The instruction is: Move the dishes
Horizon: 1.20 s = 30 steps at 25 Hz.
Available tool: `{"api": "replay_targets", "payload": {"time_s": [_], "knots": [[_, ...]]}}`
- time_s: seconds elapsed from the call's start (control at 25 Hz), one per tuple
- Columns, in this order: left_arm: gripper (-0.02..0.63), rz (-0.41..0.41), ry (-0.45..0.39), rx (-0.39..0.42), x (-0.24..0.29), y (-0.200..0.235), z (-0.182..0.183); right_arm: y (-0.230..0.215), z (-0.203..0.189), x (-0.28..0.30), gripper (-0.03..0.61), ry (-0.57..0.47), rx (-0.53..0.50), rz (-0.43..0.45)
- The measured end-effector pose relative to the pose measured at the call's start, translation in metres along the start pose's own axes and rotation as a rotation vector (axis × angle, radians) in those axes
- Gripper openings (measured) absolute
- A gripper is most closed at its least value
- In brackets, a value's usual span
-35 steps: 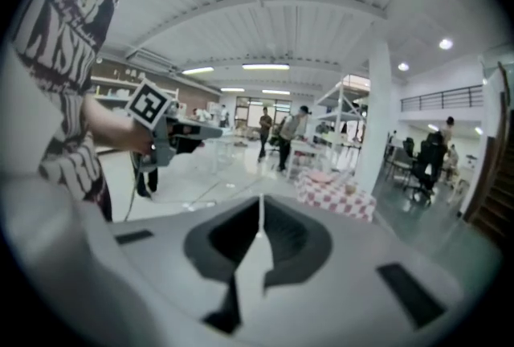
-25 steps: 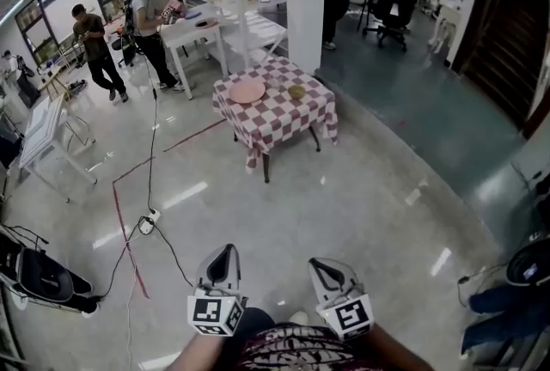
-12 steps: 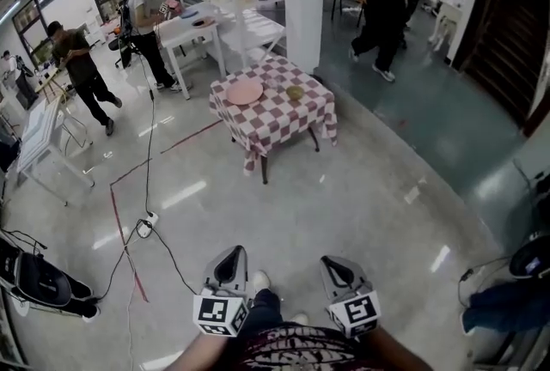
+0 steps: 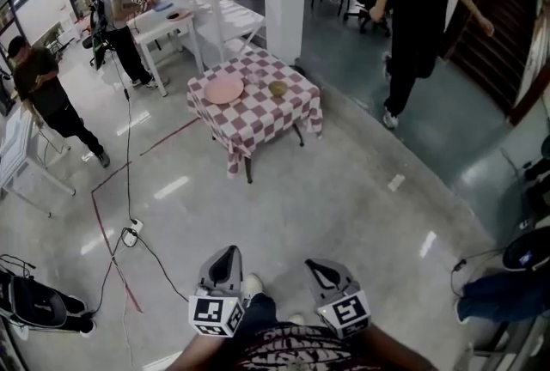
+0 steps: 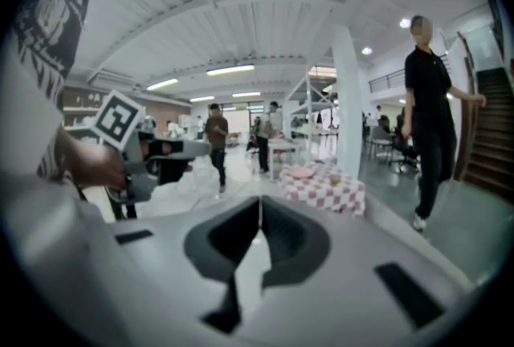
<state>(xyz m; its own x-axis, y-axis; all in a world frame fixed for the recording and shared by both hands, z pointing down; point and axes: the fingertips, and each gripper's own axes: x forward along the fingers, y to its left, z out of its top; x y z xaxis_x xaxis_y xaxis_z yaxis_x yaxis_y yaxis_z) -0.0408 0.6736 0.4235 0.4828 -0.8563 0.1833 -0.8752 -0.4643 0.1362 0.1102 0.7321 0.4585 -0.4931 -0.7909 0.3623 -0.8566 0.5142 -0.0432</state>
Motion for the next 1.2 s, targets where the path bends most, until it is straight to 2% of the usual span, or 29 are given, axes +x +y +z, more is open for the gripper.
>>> {"api": "replay_targets", "payload": {"time_s": [0.4,0.8,1.2], "knots": [[0.023,-0.043,0.013,-0.056,0.052,0.057,0.010,-0.008,0.029,0.072,0.034,0.041,-0.021,-0.012],[0.023,-0.130,0.059,-0.043,0.102,0.105,0.018,-0.015,0.064,0.148,0.034,0.037,-0.018,-0.039],[0.023,-0.143,0.064,-0.059,0.128,0.168,0.027,-0.005,0.092,0.207,0.035,0.041,-0.054,-0.038]]}}
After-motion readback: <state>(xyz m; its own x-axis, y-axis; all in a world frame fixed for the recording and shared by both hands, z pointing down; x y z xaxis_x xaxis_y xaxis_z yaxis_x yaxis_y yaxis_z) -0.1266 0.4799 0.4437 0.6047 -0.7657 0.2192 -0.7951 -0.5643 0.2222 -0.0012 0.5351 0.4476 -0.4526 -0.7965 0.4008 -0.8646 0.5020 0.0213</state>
